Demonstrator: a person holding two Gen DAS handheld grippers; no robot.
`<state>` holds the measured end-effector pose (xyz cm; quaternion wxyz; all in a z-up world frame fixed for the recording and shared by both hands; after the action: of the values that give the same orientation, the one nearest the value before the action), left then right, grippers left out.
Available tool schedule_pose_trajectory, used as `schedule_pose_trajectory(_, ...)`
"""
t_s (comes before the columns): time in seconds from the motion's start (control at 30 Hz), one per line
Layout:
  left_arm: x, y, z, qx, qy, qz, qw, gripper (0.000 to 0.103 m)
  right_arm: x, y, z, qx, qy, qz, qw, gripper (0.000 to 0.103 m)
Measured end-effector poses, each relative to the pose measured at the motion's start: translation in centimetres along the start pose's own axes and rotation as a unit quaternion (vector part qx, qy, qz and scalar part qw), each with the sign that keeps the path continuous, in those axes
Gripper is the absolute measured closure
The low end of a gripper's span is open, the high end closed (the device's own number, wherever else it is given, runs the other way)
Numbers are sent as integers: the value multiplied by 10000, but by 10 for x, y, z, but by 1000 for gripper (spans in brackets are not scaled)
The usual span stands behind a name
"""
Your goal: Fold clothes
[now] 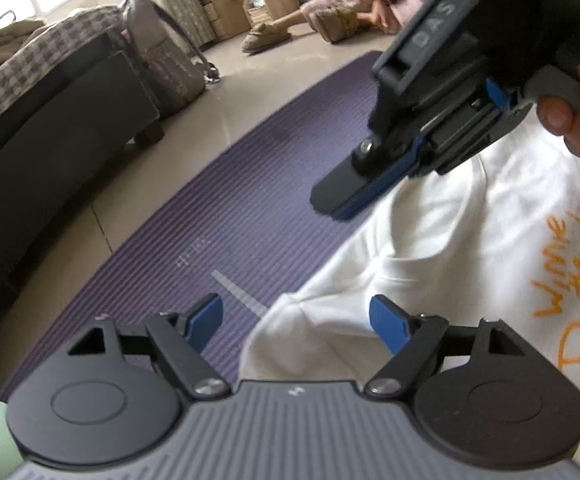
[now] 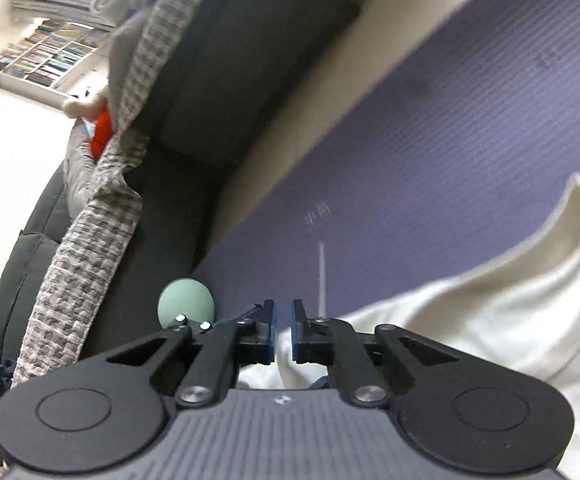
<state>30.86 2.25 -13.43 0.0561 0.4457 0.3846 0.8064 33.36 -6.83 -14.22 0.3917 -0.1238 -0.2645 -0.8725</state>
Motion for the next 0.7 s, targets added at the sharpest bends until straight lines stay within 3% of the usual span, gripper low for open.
schedule_pose_trajectory(0.07, 1, 2, 7, 96, -31, -7, 9999, 20, -4, -2, -12, -139, -449, 239, 9986, 92)
schedule_pose_trajectory(0.2, 1, -3, 7, -97, -76, 119, 9999, 20, -8, -15, -32, -563, -728, 595, 9940, 73)
schedule_pose_trajectory(0.37, -2, -5, -3, -208, -151, 190, 9995, 20, -19, -28, -37, -951, -764, 734, 9898, 72)
schedule_pose_trajectory(0.47, -4, -3, -9, -333, -196, 194, 9991, 21, -27, -23, -27, -664, -885, 543, 9924, 98)
schedule_pose_trajectory(0.57, -6, 3, -8, -377, -209, 159, 9989, 23, -22, -14, -15, -115, -748, 93, 9971, 101)
schedule_pose_trajectory(0.7, -9, 12, 2, -164, -301, 65, 9994, 24, -7, 1, -4, 10, -350, -254, 9991, 102)
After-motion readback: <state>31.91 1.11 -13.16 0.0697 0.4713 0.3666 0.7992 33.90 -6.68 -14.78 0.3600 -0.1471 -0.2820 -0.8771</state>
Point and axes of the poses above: each gripper's, at about its wrist camera, not at the fingertips, and x roughly against the way its jaws point, z to its left, y to its top, the point moved 10 cm from there along -x, roughly the way its jaws point
